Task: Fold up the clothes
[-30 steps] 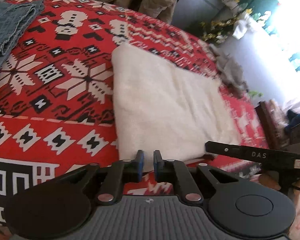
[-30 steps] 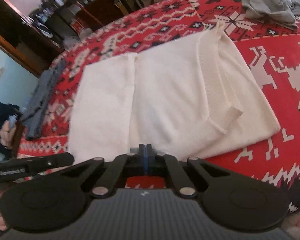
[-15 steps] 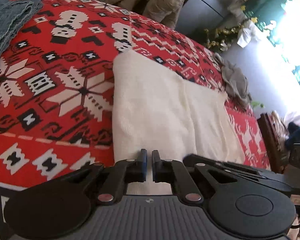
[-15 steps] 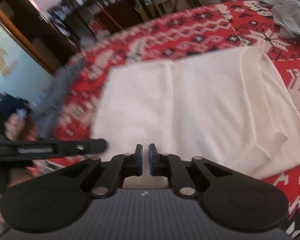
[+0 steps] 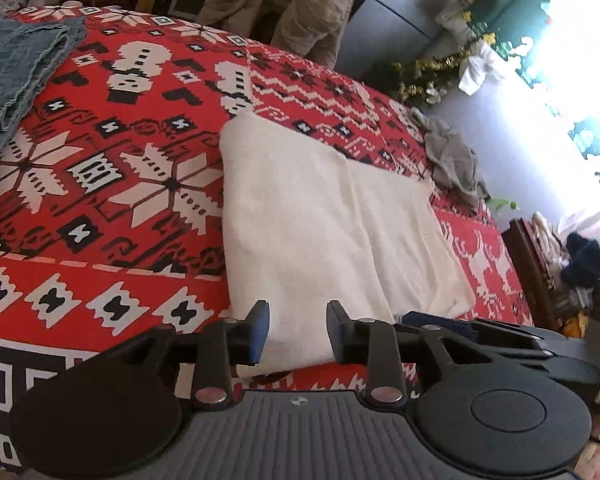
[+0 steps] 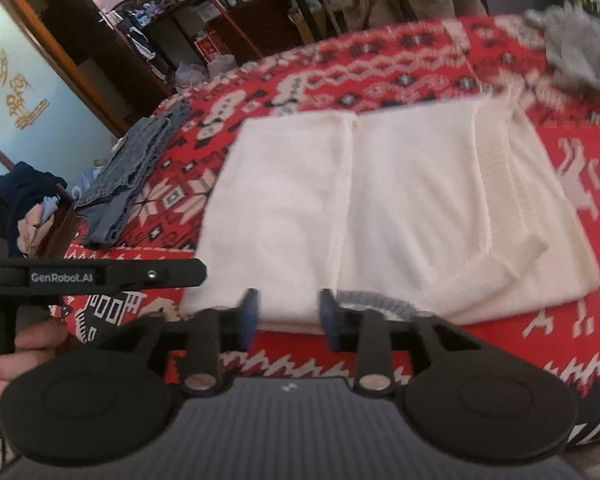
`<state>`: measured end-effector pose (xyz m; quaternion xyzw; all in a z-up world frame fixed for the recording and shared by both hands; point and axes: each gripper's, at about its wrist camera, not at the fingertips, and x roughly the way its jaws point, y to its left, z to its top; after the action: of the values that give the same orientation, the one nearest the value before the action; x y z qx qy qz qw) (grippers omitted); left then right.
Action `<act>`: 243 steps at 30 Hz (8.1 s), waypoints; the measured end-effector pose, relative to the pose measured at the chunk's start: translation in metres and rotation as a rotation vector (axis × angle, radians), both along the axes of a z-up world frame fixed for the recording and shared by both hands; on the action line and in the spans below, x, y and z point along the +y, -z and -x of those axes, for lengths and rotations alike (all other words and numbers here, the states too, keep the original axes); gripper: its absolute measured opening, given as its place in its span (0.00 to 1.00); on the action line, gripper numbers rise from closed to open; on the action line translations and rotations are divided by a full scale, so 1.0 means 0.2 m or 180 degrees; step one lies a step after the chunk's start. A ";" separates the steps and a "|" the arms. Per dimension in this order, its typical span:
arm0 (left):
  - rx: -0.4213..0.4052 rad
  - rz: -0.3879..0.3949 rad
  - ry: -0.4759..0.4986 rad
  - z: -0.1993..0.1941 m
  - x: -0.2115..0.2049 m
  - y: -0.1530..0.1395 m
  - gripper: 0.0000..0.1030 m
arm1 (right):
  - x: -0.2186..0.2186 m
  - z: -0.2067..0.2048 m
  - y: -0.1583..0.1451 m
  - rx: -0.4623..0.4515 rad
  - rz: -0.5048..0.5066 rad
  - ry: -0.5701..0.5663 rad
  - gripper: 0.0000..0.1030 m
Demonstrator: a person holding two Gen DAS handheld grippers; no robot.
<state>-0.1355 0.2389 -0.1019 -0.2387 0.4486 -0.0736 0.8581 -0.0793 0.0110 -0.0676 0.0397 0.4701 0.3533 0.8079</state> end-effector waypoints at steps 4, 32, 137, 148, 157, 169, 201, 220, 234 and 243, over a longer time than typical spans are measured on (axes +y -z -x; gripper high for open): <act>-0.0117 0.0016 -0.0248 0.04 0.01 -0.01 0.30 | 0.08 0.02 -0.11 -0.0200 0.0254 -0.0176 0.62; -0.0155 0.0561 -0.2619 0.24 0.01 0.05 0.35 | 0.54 -0.20 -0.46 -0.1546 0.0599 -0.1815 0.72; -0.0413 0.0263 -0.2821 0.23 -0.33 0.16 0.03 | 1.15 -1.35 0.33 0.2164 -0.0213 -0.2403 0.50; -0.0397 0.0307 -0.2834 0.24 -0.32 0.16 0.03 | 1.14 -1.26 0.13 0.1297 -0.0025 -0.2230 0.23; -0.0404 0.0269 -0.2840 0.24 -0.33 0.16 0.03 | 1.32 -0.86 -0.06 0.0527 0.1101 -0.2489 0.12; -0.0339 0.0373 -0.2889 0.26 -0.30 0.14 0.02 | 1.45 -0.83 -0.09 -0.0233 0.2021 -0.2179 0.07; -0.0341 0.0145 -0.2955 0.30 -0.29 0.15 0.11 | 0.96 -0.59 0.03 -0.1314 0.0751 -0.1703 0.06; -0.0535 0.0190 -0.2439 0.28 -0.27 0.05 0.10 | 0.26 -0.25 -0.03 -0.0881 0.0217 -0.0403 0.12; -0.0548 -0.0298 -0.1594 0.28 -0.38 0.11 0.10 | 0.05 0.13 0.16 -0.0744 0.0026 -0.0091 0.07; -0.0506 -0.0441 -0.1406 0.35 -0.42 0.09 0.10 | -0.08 0.25 0.15 -0.0884 0.0064 0.0039 0.09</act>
<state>-0.2049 0.1549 -0.1202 -0.2651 0.3204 0.1282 0.9003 -0.1291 -0.0053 -0.0970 -0.0148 0.3570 0.3457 0.8676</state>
